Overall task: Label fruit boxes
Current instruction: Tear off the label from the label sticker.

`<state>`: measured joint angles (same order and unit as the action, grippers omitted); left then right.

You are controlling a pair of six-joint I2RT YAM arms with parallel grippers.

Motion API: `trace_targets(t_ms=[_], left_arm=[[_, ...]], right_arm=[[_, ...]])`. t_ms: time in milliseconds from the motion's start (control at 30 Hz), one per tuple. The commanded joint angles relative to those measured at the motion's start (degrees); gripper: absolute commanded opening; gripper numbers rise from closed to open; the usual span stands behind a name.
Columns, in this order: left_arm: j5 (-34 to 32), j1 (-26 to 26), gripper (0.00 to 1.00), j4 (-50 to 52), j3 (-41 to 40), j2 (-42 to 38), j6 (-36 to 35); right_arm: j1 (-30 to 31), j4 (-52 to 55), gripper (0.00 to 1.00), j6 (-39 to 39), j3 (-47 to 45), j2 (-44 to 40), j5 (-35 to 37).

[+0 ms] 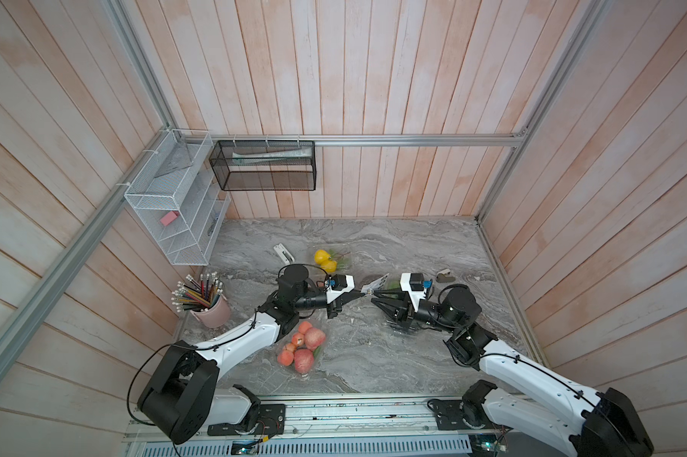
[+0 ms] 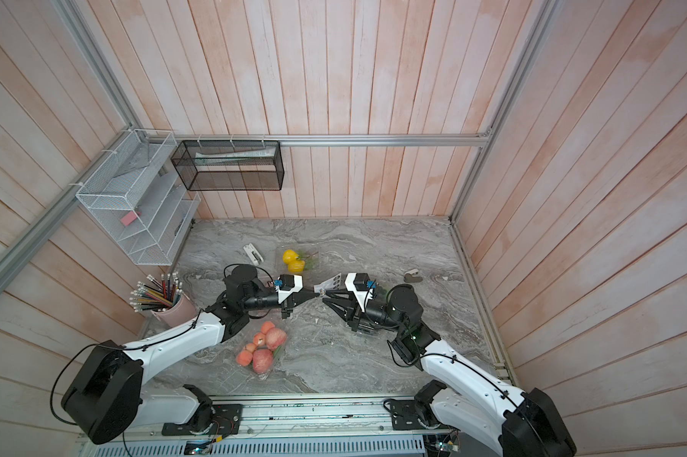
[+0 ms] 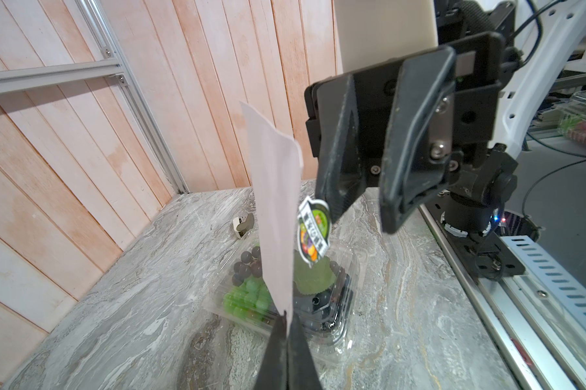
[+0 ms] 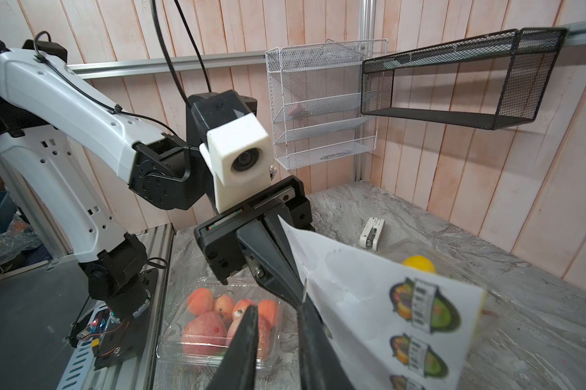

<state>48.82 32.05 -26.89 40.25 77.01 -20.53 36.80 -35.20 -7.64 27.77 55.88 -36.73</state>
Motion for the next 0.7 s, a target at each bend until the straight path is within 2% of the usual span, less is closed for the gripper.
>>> trace_targets(t_ms=[0,200,300,400,533,667], left_arm=[[-2.2,0.0,0.0,-2.4,-0.6,-0.5,3.6],[-5.1,-1.8,0.0,-1.7,-0.7,-0.1,10.1],[-5.0,-2.1,0.0,2.7,0.5,0.7,12.0],[-4.4,-2.1,0.0,5.8,1.0,1.8,16.8],[-6.2,-0.5,0.0,11.5,2.3,4.0,24.2],[-8.0,2.6,0.0,16.3,4.5,6.7,27.6]], right_arm=[[0.3,-2.3,0.22,-2.1,-0.3,-0.1,-0.7],[0.0,-2.6,0.21,-8.0,-0.3,-1.4,-1.7],[-1.4,-2.7,0.2,-10.9,-0.8,-2.9,-1.6],[-3.2,-2.2,0.2,-13.6,-1.1,-4.3,-1.9],[-5.8,-1.6,0.2,-16.8,-1.0,-4.9,-4.2],[-7.9,0.2,0.2,-20.0,-0.2,-5.0,-6.0]])
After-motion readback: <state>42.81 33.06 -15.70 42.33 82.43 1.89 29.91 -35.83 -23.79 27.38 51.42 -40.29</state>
